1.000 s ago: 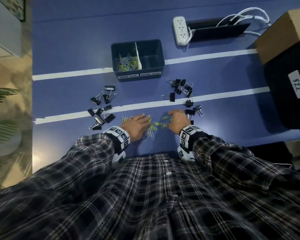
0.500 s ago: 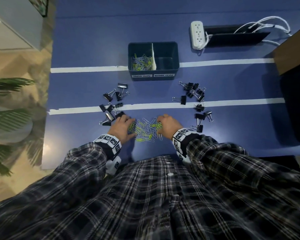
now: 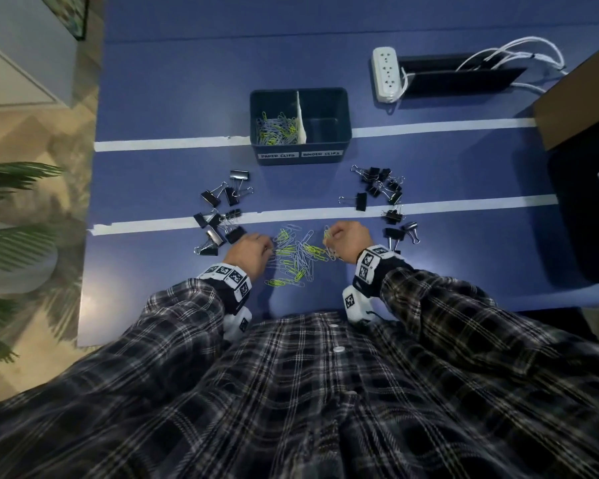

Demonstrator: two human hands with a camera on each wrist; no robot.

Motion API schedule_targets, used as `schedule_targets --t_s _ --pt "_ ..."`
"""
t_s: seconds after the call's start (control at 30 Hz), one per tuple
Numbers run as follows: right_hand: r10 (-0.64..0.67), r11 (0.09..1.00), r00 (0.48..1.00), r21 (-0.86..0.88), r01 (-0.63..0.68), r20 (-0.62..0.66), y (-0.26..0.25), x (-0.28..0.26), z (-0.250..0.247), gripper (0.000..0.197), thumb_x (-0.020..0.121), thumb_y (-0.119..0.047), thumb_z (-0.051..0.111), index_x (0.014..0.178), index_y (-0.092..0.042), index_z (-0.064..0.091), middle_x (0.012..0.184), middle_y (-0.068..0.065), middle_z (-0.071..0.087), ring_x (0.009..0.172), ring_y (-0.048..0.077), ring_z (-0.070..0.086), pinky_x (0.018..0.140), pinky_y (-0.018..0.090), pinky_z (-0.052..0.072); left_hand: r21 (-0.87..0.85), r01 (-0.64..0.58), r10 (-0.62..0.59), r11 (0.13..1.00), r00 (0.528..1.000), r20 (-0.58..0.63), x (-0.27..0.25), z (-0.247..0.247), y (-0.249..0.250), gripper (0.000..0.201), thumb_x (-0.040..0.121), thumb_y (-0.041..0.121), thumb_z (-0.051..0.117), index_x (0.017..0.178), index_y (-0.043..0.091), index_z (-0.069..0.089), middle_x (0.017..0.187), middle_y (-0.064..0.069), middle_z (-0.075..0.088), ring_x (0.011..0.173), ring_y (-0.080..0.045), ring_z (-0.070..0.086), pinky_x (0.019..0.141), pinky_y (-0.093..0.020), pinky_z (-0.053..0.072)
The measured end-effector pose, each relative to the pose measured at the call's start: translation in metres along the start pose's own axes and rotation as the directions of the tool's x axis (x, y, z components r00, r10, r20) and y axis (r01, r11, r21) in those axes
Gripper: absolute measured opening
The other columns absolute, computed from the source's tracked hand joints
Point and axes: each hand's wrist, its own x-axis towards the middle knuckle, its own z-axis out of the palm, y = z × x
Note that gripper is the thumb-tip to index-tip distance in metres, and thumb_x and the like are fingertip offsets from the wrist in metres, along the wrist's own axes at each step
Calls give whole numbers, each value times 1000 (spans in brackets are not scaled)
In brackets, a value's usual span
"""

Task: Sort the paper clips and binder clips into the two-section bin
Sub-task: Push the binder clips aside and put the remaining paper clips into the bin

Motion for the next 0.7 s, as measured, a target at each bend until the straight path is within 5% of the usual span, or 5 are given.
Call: schedule_targets --t_s 0.23,0.37,0.5,0.6,0.7 --pt "117 688 968 685 -240 222 -10 -2 -13 20 93 7 50 111 -1 54 77 13 54 61 22 61 49 29 58 -230 -12 -9 973 996 -89 1 2 2 12 92 14 46 99 13 57 100 -7 57 88 -25 57 83 -38 49" --pt "154 553 945 768 -324 288 -16 -6 -11 22 94 5 35 107 -2 51 69 9 44 58 20 48 37 21 42 -335 -37 -5 941 992 -123 2 -10 5 8 92 15 49 98 11 54 93 -8 64 77 -22 59 76 -34 50" --pt "217 516 925 767 -380 313 -16 -5 -5 22 86 -2 31 77 -9 50 65 6 37 49 17 33 47 22 23 -475 50 -77 879 996 -37 3 -24 1 10 94 17 43 102 16 48 82 -7 67 67 -24 60 67 -32 49" --pt "193 538 901 726 -428 388 -16 -4 -7 21 85 -20 32 67 -15 42 61 0 33 47 14 26 50 24 18 -560 87 -132 824 990 -40 5 -30 -5 24 96 11 35 108 19 54 68 3 56 53 -10 48 54 -21 41" --pt "193 573 870 668 -476 454 -18 -2 -9 44 92 -49 38 59 -20 34 51 -4 28 41 13 25 46 22 18 -648 132 -187 750 982 -16 5 -27 -15 33 94 8 31 90 20 61 64 5 52 54 -7 47 54 -21 39"
